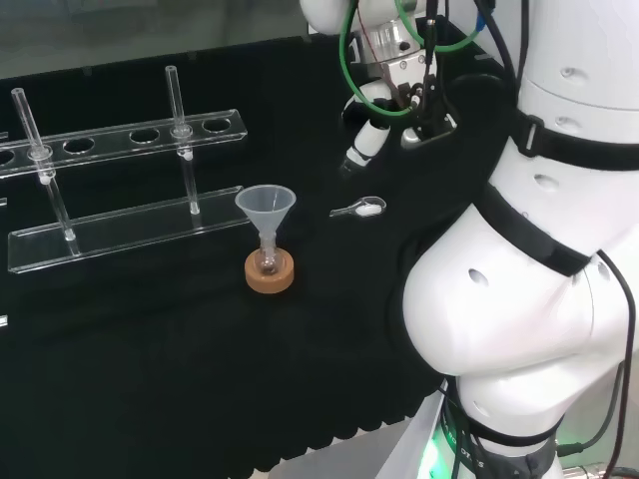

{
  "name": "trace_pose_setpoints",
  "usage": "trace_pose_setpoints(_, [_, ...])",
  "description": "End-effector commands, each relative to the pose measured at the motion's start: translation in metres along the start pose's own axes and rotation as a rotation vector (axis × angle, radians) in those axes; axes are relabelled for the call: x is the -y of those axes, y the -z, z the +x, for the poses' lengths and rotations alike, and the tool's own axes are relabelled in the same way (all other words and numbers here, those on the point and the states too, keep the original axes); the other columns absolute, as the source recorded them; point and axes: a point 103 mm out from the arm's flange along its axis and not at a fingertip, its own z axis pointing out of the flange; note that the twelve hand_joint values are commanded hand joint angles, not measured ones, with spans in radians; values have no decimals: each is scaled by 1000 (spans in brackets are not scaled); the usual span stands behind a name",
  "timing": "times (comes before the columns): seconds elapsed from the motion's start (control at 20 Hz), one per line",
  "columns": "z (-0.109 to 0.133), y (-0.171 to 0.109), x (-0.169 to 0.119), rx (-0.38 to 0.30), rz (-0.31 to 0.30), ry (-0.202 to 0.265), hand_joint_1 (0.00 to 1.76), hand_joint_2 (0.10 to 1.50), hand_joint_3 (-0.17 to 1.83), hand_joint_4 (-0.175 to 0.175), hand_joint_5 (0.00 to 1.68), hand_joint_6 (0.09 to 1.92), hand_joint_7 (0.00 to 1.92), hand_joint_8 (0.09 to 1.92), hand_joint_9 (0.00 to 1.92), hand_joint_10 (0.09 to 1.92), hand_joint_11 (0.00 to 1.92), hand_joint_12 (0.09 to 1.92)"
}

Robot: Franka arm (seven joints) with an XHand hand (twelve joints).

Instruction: Pick up the weighing funnel.

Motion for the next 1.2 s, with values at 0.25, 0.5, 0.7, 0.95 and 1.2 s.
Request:
trace_pose_setpoints(0.25, [-6,-20,-25,11,89,16,768,659,12,49,538,87,567,456,214,723,0,1009])
trace_pose_setpoints(0.5, [-1,-30,-24,-13,23,39,792,666,16,60,618,87,657,452,276,701,0,1031])
trace_pose_setpoints(0.7, [4,-40,-28,-17,-23,52,817,669,21,78,719,89,804,401,392,621,0,1071])
trace_pose_setpoints(0.95, [0,-51,-34,-27,-46,55,829,667,23,82,762,111,858,382,442,591,0,1105])
trace_pose_setpoints(1.2, [-11,-64,-38,-27,-34,47,838,667,25,82,772,126,879,369,459,569,0,1131])
